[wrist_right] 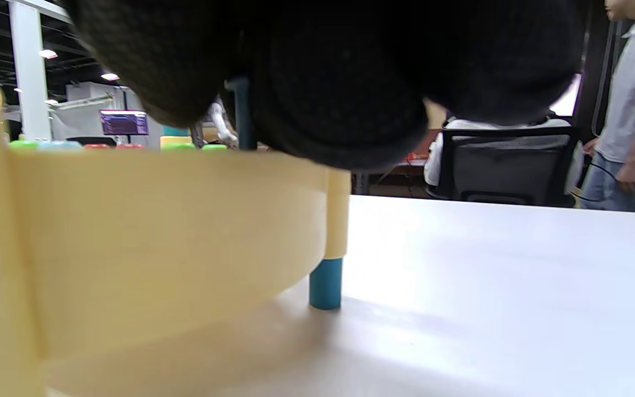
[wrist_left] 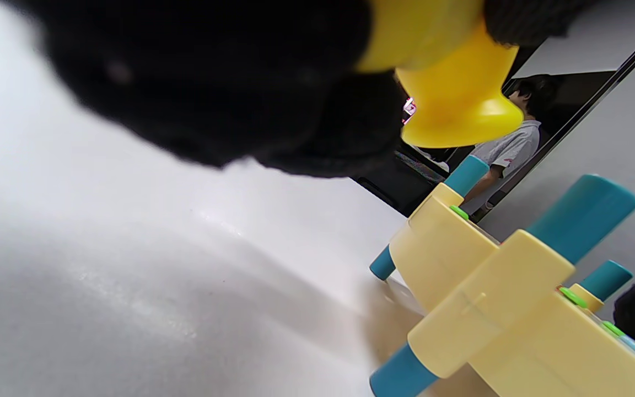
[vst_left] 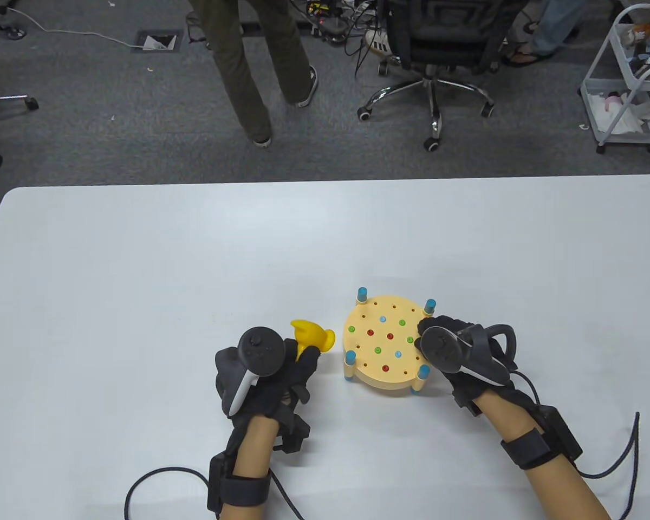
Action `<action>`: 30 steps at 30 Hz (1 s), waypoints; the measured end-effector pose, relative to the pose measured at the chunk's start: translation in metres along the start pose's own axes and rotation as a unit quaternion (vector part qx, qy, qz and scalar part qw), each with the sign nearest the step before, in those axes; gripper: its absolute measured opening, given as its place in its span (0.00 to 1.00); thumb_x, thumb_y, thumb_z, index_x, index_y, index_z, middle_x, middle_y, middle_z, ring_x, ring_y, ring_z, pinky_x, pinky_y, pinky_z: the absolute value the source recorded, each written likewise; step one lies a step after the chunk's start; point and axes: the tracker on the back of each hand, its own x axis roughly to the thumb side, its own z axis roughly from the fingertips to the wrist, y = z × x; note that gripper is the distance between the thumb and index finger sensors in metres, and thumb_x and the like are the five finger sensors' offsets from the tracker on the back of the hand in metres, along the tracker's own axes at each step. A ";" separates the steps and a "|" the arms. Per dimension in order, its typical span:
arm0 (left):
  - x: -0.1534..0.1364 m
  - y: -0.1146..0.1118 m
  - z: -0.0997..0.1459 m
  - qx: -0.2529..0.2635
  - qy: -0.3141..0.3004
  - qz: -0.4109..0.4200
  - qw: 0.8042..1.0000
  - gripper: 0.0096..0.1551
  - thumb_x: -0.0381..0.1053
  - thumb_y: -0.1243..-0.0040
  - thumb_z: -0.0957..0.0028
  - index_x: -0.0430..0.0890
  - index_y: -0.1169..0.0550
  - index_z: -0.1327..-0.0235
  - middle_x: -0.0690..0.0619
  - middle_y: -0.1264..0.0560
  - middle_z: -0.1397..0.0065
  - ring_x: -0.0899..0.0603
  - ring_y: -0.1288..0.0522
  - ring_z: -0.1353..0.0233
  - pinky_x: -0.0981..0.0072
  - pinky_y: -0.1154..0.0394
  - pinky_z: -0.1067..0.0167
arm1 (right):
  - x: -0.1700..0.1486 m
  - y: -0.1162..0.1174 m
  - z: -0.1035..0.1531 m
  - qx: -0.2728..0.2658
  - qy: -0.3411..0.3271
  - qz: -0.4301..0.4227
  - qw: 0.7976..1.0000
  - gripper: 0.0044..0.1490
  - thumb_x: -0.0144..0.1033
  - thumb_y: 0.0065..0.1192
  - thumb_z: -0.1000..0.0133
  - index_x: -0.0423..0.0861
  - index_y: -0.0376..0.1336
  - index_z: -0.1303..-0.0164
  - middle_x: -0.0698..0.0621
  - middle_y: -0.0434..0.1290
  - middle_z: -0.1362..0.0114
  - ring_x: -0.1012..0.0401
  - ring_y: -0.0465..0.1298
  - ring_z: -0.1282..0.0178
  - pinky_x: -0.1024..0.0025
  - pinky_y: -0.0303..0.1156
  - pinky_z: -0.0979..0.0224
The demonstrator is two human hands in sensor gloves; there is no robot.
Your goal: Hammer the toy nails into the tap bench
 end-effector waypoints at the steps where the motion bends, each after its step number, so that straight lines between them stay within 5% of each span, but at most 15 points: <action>1: 0.000 0.000 0.000 -0.001 0.000 0.000 1.000 0.39 0.69 0.49 0.61 0.42 0.20 0.50 0.43 0.12 0.70 0.43 0.16 0.83 0.59 0.21 0.83 | -0.004 -0.005 0.001 -0.014 0.012 -0.012 1.000 0.34 0.55 0.58 0.52 0.49 0.69 0.40 0.48 0.80 0.50 0.64 0.82 0.66 0.67 0.81 0.55; 7: 0.001 -0.001 0.000 0.000 0.001 -0.001 1.000 0.39 0.68 0.49 0.61 0.42 0.20 0.50 0.43 0.13 0.70 0.43 0.16 0.83 0.59 0.21 0.82 | -0.043 -0.012 -0.001 -0.096 0.116 -0.129 0.980 0.37 0.52 0.56 0.51 0.47 0.64 0.33 0.44 0.76 0.40 0.60 0.82 0.59 0.65 0.79 0.52; 14: 0.003 0.003 0.002 0.020 -0.018 0.005 1.000 0.38 0.69 0.48 0.62 0.43 0.20 0.50 0.43 0.13 0.69 0.42 0.16 0.82 0.59 0.21 0.82 | -0.070 0.040 -0.018 0.036 0.069 -0.336 0.939 0.44 0.52 0.59 0.51 0.48 0.57 0.23 0.40 0.70 0.28 0.55 0.79 0.48 0.64 0.76 0.49; 24: 0.059 0.002 0.028 0.063 -0.140 -0.067 0.986 0.38 0.69 0.48 0.61 0.43 0.20 0.49 0.44 0.12 0.69 0.43 0.16 0.82 0.59 0.21 0.81 | -0.074 0.062 -0.024 0.047 0.091 -0.367 0.925 0.37 0.50 0.55 0.48 0.53 0.60 0.27 0.42 0.73 0.31 0.56 0.80 0.49 0.65 0.76 0.49; 30: 0.118 -0.012 0.038 0.033 -0.201 -0.116 0.972 0.39 0.69 0.48 0.61 0.43 0.19 0.49 0.43 0.12 0.69 0.43 0.16 0.82 0.59 0.21 0.82 | -0.075 0.064 -0.027 0.059 0.092 -0.369 0.923 0.37 0.51 0.54 0.49 0.53 0.60 0.28 0.42 0.73 0.32 0.56 0.80 0.49 0.65 0.76 0.49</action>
